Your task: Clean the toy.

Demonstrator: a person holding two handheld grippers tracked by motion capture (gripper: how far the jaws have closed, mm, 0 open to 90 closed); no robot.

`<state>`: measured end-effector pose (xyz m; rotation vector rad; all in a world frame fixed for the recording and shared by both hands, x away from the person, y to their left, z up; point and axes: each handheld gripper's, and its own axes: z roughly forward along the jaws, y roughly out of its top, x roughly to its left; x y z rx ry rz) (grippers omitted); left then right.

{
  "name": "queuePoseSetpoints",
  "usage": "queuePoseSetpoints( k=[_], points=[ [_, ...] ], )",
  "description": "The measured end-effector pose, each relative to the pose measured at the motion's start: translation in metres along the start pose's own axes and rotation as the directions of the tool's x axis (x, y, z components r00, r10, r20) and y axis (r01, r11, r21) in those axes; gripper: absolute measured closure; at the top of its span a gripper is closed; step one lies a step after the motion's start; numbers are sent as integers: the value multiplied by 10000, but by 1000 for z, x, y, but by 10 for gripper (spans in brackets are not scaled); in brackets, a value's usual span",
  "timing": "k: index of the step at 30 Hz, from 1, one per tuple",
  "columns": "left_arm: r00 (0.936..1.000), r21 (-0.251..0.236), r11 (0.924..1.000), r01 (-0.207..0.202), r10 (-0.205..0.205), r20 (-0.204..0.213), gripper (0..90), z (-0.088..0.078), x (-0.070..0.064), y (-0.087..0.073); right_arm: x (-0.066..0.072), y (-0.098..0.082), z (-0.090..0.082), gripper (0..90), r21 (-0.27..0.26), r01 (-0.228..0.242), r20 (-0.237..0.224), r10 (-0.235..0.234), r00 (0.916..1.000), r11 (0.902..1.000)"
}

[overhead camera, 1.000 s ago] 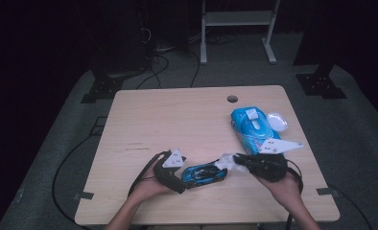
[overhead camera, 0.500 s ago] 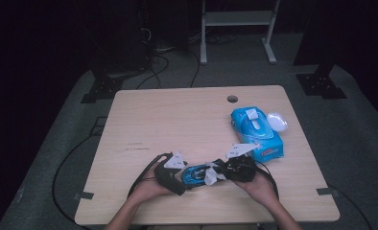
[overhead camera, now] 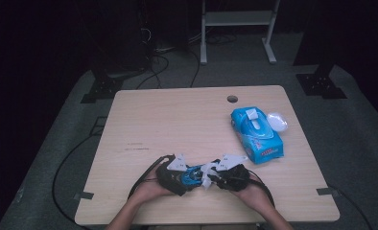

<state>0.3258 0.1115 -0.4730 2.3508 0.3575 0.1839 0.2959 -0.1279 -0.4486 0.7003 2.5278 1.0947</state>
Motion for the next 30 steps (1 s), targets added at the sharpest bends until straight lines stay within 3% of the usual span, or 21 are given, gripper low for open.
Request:
queuePoseSetpoints(
  k=[3, 10, 13, 19, 23, 25, 30],
  points=[
    [10000, -5, 10000, -30, 30, -30, 245, 0, -1, 0, -4, -1, -2, 783, 100, -172, -165, 174, 9997, 9998],
    [9998, -17, 9999, -151, 150, -97, 250, 3, -3, 2, -21, -11, -13, 817, 250, -898, 35, 897, 9960, 9956],
    [9998, 32, 9999, -139, 139, -105, 250, 3, -3, 2, -16, -9, -11, 823, 315, -677, 332, 666, 9972, 9972],
    [10000, -7, 10000, -48, 48, -12, 249, 3, -2, 2, -5, -2, -4, 821, 92, -264, 20, 263, 9997, 9996],
    [10000, -64, 10000, -65, 65, 35, 246, 2, -1, 1, -16, -9, -10, 822, 324, -589, 234, 581, 9980, 9977],
    [9999, -74, 9999, -105, 105, -6, 246, 2, -1, 1, -22, -13, -14, 823, 233, -988, 5, 988, 9951, 9948],
    [9999, -27, 9999, -99, 98, -98, 246, 3, -3, 2, -18, -11, -12, 824, 285, -760, 267, 753, 9968, 9967]
  ],
)
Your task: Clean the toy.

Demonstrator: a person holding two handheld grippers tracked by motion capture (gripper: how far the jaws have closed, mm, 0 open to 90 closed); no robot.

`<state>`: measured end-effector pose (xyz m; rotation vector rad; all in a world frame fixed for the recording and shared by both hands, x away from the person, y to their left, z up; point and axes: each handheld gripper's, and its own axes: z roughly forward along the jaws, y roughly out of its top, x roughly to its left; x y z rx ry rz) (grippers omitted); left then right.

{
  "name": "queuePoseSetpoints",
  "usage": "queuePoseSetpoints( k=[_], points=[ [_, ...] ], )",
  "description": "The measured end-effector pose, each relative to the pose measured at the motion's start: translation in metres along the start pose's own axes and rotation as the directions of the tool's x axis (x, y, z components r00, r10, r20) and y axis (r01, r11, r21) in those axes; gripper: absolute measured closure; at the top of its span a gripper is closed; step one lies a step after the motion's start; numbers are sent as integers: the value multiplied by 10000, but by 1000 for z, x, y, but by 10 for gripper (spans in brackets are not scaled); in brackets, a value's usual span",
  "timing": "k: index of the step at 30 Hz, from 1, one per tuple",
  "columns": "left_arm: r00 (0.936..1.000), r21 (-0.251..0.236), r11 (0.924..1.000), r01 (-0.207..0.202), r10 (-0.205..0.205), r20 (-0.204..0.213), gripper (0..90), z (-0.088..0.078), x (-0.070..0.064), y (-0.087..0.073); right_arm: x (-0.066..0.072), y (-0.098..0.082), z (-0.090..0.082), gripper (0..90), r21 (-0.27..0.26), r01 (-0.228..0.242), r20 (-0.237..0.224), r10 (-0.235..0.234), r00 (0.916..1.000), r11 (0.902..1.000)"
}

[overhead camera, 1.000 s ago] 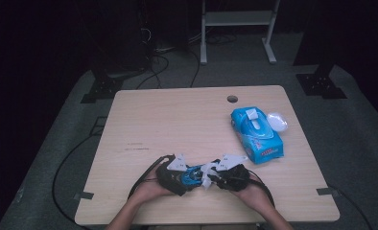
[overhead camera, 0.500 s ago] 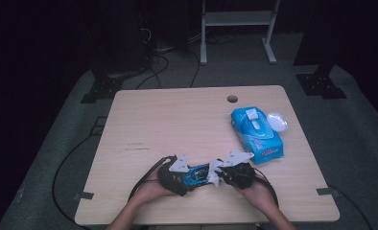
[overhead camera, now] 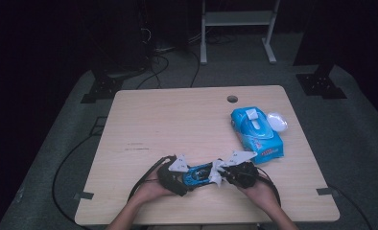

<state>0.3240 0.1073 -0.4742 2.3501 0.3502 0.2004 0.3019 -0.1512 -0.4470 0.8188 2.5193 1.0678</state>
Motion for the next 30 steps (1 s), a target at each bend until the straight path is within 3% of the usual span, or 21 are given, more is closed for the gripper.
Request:
queuePoseSetpoints(
  k=[5, 10, 14, 17, 22, 25, 27, 28, 30],
  points=[
    [10000, -40, 10000, -14, 14, 61, 252, 0, 0, 0, 6, 3, 4, 825, -121, 106, -267, -109, 9996, 9999],
    [9996, 106, 9997, 240, -241, 120, 209, 1, 3, -2, -3, -1, 2, 825, -134, -219, -484, 212, 9986, 9997],
    [10000, 37, 10000, 72, -72, 68, 234, 1, 1, -1, -5, -3, 1, 826, -150, -398, -554, 389, 9977, 9991],
    [9999, 36, 9999, 112, -113, 69, 241, 1, 1, -1, 0, 0, 2, 827, -150, -280, -474, 272, 9985, 9995],
    [9999, -4, 9999, 101, -101, 79, 243, 1, 1, -1, 12, 6, 9, 826, -440, -9, -990, -35, 9951, 9990],
    [9999, -4, 10000, 91, -91, 70, 243, 1, 1, -1, 10, 7, 8, 825, -323, 141, -863, -169, 9961, 9994],
    [9999, 5, 10000, 87, -87, 73, 243, 1, 1, -1, 7, 6, 6, 825, -241, 70, -682, -86, 9976, 9997],
    [10000, 16, 10000, 43, -43, 56, 243, 2, 1, -1, -1, 2, 3, 826, -89, 13, -328, -16, 9995, 10000],
    [10000, -6, 10000, 52, -52, 61, 243, 2, 0, 0, -8, -1, 1, 826, -143, -294, -366, 289, 9989, 9995]
  ],
)
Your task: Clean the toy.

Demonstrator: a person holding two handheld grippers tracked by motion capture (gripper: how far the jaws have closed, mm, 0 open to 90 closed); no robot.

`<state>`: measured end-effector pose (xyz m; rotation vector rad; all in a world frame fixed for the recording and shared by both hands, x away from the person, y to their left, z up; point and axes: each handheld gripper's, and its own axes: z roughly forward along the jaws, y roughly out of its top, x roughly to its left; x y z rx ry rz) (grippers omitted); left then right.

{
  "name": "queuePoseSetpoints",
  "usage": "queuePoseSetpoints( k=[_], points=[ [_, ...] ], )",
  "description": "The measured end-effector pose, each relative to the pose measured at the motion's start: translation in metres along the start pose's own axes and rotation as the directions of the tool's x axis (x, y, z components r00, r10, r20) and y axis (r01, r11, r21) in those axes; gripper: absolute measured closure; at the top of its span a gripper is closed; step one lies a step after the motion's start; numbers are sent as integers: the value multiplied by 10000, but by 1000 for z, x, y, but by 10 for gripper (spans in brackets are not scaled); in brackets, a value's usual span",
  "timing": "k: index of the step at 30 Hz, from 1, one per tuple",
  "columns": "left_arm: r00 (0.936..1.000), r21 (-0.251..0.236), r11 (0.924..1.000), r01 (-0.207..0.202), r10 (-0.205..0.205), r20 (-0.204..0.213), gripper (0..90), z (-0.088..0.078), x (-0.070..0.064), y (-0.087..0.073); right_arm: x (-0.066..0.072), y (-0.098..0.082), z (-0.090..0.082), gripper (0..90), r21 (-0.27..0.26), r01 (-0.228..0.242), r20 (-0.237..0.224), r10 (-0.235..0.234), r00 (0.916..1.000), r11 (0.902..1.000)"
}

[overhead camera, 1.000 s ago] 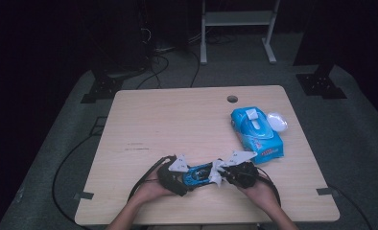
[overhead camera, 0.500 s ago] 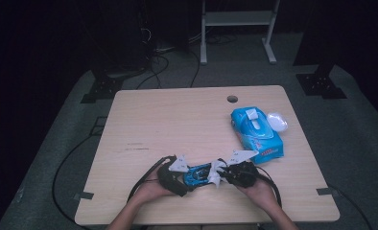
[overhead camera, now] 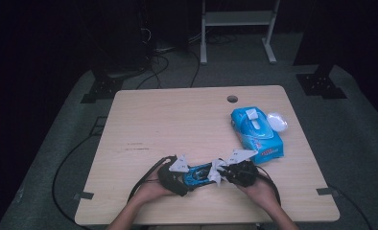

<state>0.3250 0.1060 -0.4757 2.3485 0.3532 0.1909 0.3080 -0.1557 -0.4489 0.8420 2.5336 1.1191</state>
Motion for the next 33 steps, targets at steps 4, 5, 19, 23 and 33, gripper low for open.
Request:
queuePoseSetpoints(
  k=[4, 5, 19, 23, 33],
  points=[
    [10000, -16, 10000, -21, 21, 8, 247, 0, 0, 0, 11, 4, 4, 825, -93, 259, 14, -259, 9997, 9996],
    [10000, 8, 10000, -43, 43, 11, 247, 0, 0, 0, 14, 5, 6, 826, -111, 407, -5, -407, 9992, 9991],
    [10000, 80, 10000, 25, -25, 24, 238, -2, 0, -1, 5, 2, 1, 828, 96, 286, 79, -287, 9996, 9995],
    [9999, 13, 9999, -111, 111, -88, 256, 0, -2, 2, 26, 15, 13, 826, -357, 873, -322, -885, 9956, 9955],
    [9995, 93, 9997, 223, -225, 199, 222, -4, 2, -4, 13, 8, 8, 828, -251, 437, -293, -444, 9986, 9987]
  ],
)
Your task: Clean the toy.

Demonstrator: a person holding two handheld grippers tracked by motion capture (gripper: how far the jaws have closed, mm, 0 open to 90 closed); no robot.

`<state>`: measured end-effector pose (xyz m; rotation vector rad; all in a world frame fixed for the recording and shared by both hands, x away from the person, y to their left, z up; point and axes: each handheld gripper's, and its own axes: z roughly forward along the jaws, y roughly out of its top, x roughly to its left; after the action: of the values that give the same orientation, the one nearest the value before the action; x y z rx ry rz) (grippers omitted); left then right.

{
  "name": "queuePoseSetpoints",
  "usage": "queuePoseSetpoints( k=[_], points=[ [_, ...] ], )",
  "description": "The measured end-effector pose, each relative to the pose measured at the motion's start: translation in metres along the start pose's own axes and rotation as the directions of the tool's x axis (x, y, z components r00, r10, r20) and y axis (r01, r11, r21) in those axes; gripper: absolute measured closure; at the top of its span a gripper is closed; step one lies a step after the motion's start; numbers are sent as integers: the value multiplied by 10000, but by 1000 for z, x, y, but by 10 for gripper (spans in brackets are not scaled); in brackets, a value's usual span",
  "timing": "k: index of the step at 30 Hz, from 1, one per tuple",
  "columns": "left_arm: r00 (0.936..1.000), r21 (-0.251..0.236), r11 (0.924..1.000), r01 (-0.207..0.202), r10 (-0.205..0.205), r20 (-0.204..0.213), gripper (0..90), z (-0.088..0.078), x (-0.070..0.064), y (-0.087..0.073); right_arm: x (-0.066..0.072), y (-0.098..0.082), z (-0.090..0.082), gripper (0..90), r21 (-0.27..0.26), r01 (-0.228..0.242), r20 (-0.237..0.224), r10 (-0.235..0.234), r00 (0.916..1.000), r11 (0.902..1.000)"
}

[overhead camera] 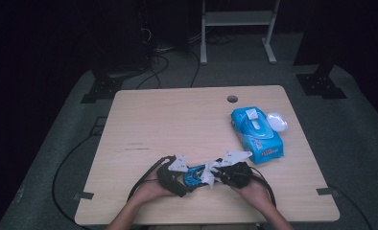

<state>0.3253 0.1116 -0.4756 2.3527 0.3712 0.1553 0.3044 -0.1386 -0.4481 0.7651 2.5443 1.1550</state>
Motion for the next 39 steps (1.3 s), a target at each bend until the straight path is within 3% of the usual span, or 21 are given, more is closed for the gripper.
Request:
queuePoseSetpoints(
  k=[5, 10, 15, 17, 21, 23, 25, 28, 30, 31, 33, 36, 39],
  points=[
    [9999, -8, 10000, -87, 86, -79, 236, 1, -1, 1, 5, 3, 2, 828, 32, 236, 4, -236, 9997, 9997],
    [10000, -51, 10000, -55, 55, -25, 238, 3, 0, 2, 19, 20, 18, 831, -12, 701, -714, -700, 9950, 9975],
    [10000, -70, 9999, -87, 87, -8, 238, 2, 0, 1, 34, 33, 43, 832, 181, 853, -1417, -819, 9865, 9962],
    [10000, -98, 9999, -69, 69, -11, 238, 2, 0, 1, 32, 35, 46, 835, 210, 809, -1495, -769, 9858, 9965],
    [9999, -77, 9999, -146, 145, -74, 237, 2, -1, 2, 22, 35, 42, 836, 103, 552, -1256, -535, 9906, 9984],
    [9999, -127, 9998, -143, 142, -87, 237, 4, -2, 3, 14, 34, 39, 838, 34, 165, -1046, -161, 9944, 9999],
    [9999, -135, 9998, -147, 146, -74, 238, 4, -1, 3, 20, 35, 43, 842, 34, 177, -1074, -172, 9941, 9998],
    [9997, -43, 9998, -215, 214, -98, 238, 3, -2, 3, 35, 39, 58, 842, 81, 446, -1564, -428, 9868, 9990],
    [9998, -84, 9998, -174, 173, -111, 238, 3, -2, 2, 42, 45, 62, 842, 287, 886, -1515, -833, 9849, 9957],
    [9998, -74, 9998, -193, 192, -92, 238, 2, -2, 2, 42, 46, 62, 842, 368, 854, -1461, -791, 9861, 9957],
    [9999, -152, 9998, -131, 129, -107, 238, 3, -2, 2, 35, 45, 59, 842, 311, 721, -1055, -685, 9921, 9969],
    [9998, -120, 9998, -175, 174, -109, 238, 3, -2, 2, 16, 42, 52, 843, 203, 141, -539, -130, 9985, 9997],
    [9998, -102, 9998, -179, 178, -95, 238, 3, -2, 2, 11, 41, 53, 844, 138, -279, -503, 286, 9983, 9995]
  ],
)
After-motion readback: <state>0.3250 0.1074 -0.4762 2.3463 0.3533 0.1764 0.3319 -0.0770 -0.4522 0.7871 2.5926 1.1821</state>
